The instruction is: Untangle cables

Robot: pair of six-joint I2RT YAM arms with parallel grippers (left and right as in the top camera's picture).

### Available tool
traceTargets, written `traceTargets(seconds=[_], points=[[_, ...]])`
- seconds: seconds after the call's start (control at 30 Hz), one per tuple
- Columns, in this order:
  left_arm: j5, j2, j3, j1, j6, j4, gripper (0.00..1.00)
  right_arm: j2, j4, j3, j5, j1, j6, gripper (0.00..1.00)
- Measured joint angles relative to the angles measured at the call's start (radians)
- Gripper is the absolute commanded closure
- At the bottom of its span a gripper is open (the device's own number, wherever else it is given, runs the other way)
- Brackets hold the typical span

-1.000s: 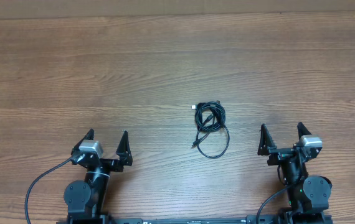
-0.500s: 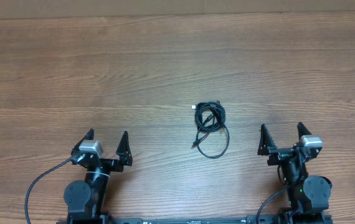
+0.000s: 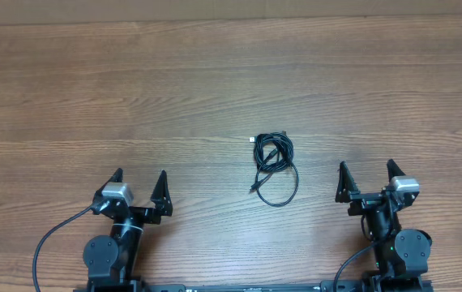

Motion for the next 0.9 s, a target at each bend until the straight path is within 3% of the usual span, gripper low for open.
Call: traceTargets(seconds=[0.33,0.57,0.73,0.9], points=[[0.199,0.0,0.013,0.0,-0.06,-0.014,0.0,0.0,-0.001,0.0,0.0,0.0,0.0,0.0],[0.151,0.038,0.227,0.0,-0.064,-0.215,0.01,0.0,0.0,0.0,0.0,0.0,0.0,0.0],[0.127,0.105,0.366,0.0,-0.064,-0.241,0.0,0.0,0.0,0.0,0.0,0.0,0.0,0.0],[0.144,0.178,0.394,0.0,-0.064,-0.257,0.0,0.0,0.0,0.0,0.0,0.0,0.0,0.0]])
